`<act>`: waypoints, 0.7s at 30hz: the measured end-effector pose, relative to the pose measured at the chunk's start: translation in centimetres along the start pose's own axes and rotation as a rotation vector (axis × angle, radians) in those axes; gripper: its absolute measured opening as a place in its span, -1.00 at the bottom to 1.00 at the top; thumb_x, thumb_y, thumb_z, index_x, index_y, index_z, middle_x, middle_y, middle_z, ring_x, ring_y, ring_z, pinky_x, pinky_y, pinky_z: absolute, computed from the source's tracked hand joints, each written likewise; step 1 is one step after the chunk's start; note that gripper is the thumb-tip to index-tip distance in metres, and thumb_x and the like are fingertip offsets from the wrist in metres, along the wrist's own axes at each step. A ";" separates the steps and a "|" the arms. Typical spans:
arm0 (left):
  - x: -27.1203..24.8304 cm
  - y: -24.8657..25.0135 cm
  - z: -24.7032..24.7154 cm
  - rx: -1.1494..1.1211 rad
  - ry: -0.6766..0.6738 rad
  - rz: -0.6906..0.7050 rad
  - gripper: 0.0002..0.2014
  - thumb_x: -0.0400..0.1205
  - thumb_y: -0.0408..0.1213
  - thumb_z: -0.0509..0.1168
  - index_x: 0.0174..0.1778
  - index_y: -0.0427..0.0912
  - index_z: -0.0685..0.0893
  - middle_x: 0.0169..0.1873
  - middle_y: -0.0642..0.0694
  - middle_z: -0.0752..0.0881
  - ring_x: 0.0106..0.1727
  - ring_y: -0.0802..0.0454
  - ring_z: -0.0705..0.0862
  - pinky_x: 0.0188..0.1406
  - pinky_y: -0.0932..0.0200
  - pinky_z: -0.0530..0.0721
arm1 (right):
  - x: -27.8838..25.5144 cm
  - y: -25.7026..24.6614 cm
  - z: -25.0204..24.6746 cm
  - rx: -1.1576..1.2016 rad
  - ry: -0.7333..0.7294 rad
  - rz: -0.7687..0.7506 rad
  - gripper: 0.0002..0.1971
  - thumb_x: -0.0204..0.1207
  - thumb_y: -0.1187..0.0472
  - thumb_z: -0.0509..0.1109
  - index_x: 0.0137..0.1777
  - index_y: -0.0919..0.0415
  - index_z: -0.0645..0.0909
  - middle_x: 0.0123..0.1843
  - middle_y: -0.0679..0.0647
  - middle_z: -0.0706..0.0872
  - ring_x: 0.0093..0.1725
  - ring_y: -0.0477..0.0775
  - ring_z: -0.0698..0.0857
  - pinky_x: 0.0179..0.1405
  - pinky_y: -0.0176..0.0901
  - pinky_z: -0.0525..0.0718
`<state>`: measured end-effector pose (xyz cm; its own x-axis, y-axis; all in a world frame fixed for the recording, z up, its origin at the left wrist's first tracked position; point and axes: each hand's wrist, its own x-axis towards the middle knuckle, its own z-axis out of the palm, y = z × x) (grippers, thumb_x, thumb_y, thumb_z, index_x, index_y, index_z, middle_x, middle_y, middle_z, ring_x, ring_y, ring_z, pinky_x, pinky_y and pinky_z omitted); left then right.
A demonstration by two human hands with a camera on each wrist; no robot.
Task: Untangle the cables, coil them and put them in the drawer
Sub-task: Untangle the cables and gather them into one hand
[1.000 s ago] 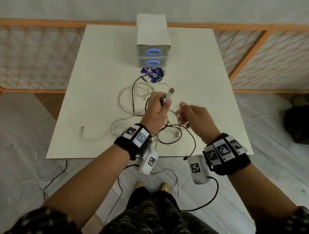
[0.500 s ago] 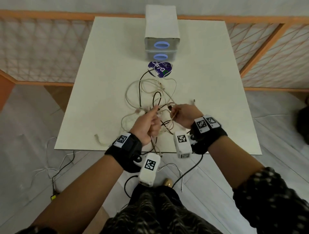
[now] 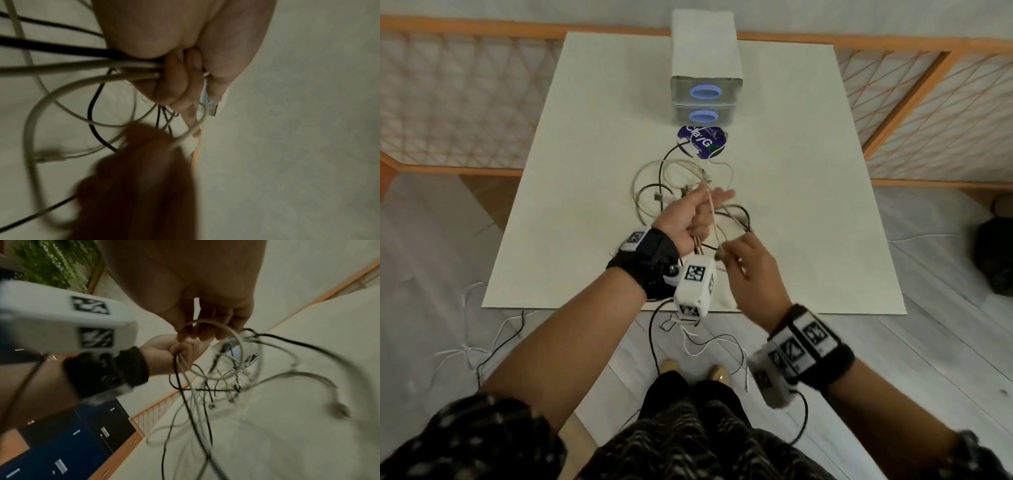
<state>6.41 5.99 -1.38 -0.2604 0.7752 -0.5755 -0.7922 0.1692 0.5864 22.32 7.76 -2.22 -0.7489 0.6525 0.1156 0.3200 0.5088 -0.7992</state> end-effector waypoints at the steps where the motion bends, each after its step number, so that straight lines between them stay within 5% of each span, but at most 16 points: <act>1: 0.4 0.5 0.0 -0.026 0.005 0.025 -0.65 0.75 -0.07 0.01 -0.02 -0.22 0.60 -0.24 0.09 0.84 -0.82 0.21 0.19 -0.87 0.45 0.07 | -1.4 0.6 -0.1 0.006 -0.011 -0.019 -0.82 0.56 0.29 0.26 -0.15 0.30 0.69 -0.17 0.10 0.59 -0.16 0.04 0.57 -0.12 -0.25 0.52; 4: 0.7 0.7 0.0 -0.037 0.056 0.076 -0.75 0.74 -0.15 0.08 -0.11 -0.13 0.60 -0.38 0.12 0.77 -0.81 0.22 0.18 -0.85 0.44 0.07 | -4.0 3.1 -0.5 -0.046 -0.097 0.065 -0.79 0.56 0.19 0.28 -0.15 0.23 0.73 -0.14 0.09 0.66 -0.05 0.12 0.60 -0.01 -0.12 0.53; 8: -0.2 -1.2 0.3 0.146 -0.005 0.047 -0.80 0.75 -0.20 0.07 0.03 -0.05 0.61 -0.38 0.08 0.79 -0.73 0.27 0.17 -0.81 0.43 0.07 | -2.0 3.3 -1.4 0.043 -0.102 0.284 -0.83 0.55 0.18 0.32 0.03 0.14 0.73 0.00 0.04 0.76 0.06 0.02 0.66 0.08 -0.24 0.48; 11: -0.6 -2.2 0.6 0.294 -0.033 -0.009 -0.78 0.74 -0.19 0.08 0.01 -0.11 0.63 -0.17 0.05 0.83 -0.68 0.25 0.27 -0.77 0.40 0.08 | 2.0 1.2 -1.7 0.237 -0.108 0.379 -0.82 0.60 0.15 0.26 -0.06 0.12 0.70 -0.18 -0.05 0.75 -0.22 -0.19 0.66 -0.08 -0.27 0.54; 14: -0.5 -2.0 1.1 0.378 0.005 -0.017 -0.77 0.73 -0.16 0.11 0.06 -0.11 0.66 -0.03 0.04 0.79 -0.57 0.23 0.30 -0.79 0.40 0.11 | 3.9 0.4 -1.2 0.166 -0.118 0.345 -0.77 0.57 0.32 0.22 -0.26 0.23 0.65 -0.39 -0.10 0.64 -0.48 -0.23 0.56 -0.32 -0.26 0.47; 17: 0.3 -0.6 0.6 0.245 0.049 0.014 -0.72 0.74 -0.11 0.06 -0.01 -0.15 0.63 -0.05 0.03 0.78 -0.70 0.25 0.18 -0.81 0.41 0.10 | 2.9 0.8 -1.0 0.175 -0.019 0.341 -0.73 0.60 0.28 0.21 -0.23 0.36 0.68 -0.50 -0.04 0.62 -0.55 -0.21 0.50 -0.38 -0.25 0.45; 21: 1.4 1.2 -1.3 -0.031 0.134 0.081 -0.66 0.76 -0.11 0.02 -0.20 -0.18 0.56 -0.37 0.08 0.82 -0.80 0.22 0.17 -0.85 0.42 0.09 | -2.5 3.1 -1.0 0.182 -0.100 0.300 -0.78 0.65 0.21 0.19 -0.03 0.11 0.69 -0.50 -0.08 0.57 -0.48 -0.20 0.50 -0.36 -0.36 0.47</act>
<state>4.42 6.47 -2.21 -0.3943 0.6969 -0.5990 -0.7813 0.0890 0.6178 25.78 8.29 -4.41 -0.6931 0.6951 -0.1910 0.4324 0.1889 -0.8817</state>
